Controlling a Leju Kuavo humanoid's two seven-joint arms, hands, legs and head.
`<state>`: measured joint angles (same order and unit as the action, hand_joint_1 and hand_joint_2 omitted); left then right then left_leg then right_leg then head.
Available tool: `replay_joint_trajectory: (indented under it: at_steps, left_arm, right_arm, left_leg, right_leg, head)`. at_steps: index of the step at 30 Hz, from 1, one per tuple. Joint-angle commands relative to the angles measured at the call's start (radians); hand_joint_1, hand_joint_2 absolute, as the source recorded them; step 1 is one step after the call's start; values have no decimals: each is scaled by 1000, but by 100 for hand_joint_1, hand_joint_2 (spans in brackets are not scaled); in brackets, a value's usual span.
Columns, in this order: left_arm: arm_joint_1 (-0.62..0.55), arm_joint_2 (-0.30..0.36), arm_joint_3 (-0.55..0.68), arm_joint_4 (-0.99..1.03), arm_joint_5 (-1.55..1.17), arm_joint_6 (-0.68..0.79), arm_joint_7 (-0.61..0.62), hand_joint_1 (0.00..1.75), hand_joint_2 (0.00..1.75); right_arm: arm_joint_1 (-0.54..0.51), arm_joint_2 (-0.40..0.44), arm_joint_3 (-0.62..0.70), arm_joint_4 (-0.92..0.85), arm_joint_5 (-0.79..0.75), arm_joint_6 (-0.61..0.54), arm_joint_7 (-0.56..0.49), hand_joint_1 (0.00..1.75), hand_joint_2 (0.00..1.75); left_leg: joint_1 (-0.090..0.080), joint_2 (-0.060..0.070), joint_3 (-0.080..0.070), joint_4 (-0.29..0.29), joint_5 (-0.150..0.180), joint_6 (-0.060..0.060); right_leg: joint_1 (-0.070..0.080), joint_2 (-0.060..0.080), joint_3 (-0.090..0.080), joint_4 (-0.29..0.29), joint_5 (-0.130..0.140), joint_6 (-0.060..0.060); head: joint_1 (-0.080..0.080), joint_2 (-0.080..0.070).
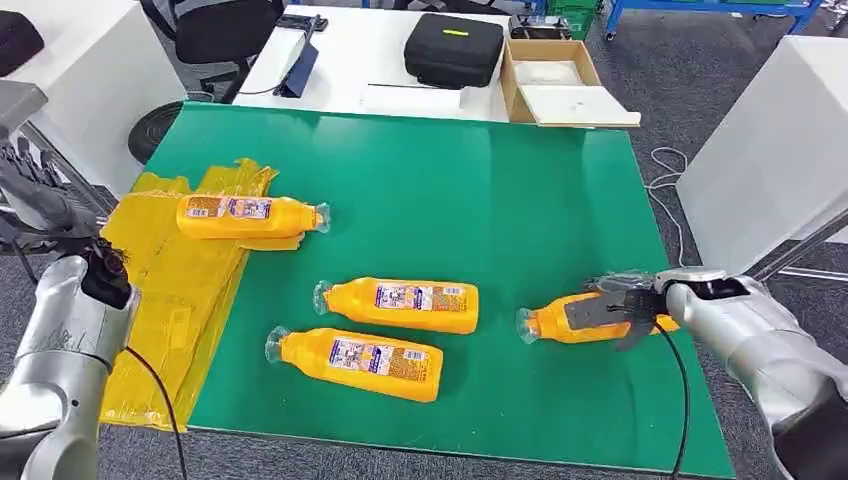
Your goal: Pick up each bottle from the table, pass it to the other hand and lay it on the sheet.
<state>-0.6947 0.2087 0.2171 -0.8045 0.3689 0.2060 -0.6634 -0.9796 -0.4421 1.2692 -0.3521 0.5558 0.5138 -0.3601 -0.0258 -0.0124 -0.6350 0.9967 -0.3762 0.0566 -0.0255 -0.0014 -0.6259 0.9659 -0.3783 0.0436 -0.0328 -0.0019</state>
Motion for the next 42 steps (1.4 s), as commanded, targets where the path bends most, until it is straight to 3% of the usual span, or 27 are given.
replay_joint_trajectory:
  at_steps: [1,2,10,14,17,25,26,27,42]
  left_arm:
    - [-6,-61,7,41,-7,26,-8,0,0]
    - [-6,-64,7,41,-8,28,-9,0,0]
    - [-24,-101,5,58,-24,43,-15,0,0]
    - [-33,-100,10,70,-25,39,-16,0,0]
    - [-54,-100,11,90,-32,37,-19,0,0]
    - [-109,-128,5,147,-50,46,-26,0,0]
    - [-110,-132,8,145,-52,50,-28,0,0]
    - [-108,-134,10,140,-53,51,-29,0,0]
    - [-107,-132,12,138,-53,50,-29,0,0]
  right_arm:
    - [-24,57,37,110,11,-19,53,0,175]
    - [-27,56,37,110,12,-17,52,0,175]
    - [-34,60,44,135,28,-3,96,0,175]
    - [-35,62,45,141,32,-1,109,0,175]
    - [-43,64,44,145,35,11,114,0,175]
    - [8,60,13,154,15,-23,149,0,175]
    - [17,63,7,154,13,-32,158,161,175]
    - [23,66,-2,155,6,-33,160,171,175]
    - [25,63,-4,154,5,-32,156,171,175]
  left_leg:
    - [0,0,2,0,0,-3]
    - [2,0,5,0,-2,-7]
    - [0,-1,1,0,2,-1]
    - [2,-2,3,2,1,-5]
    - [1,-2,1,1,3,-2]
    - [2,-5,2,1,4,-2]
    - [1,-4,1,1,4,0]
    - [2,-5,2,1,4,-2]
    - [2,-4,2,2,4,-2]
  right_leg:
    - [0,-1,2,-1,-1,-2]
    - [2,-1,6,-1,-2,-4]
    - [0,-2,1,0,3,-3]
    - [2,-2,4,0,2,-5]
    - [1,-2,2,0,3,-3]
    - [2,-4,4,-1,3,-3]
    - [1,-3,2,-1,4,-1]
    - [2,-4,3,-1,4,-2]
    - [2,-3,5,-2,4,-2]
  head:
    - [0,0]
    - [0,0]
    - [0,0]
    - [0,0]
    - [0,0]
    - [0,0]
    - [0,0]
    - [0,0]
    - [0,0]
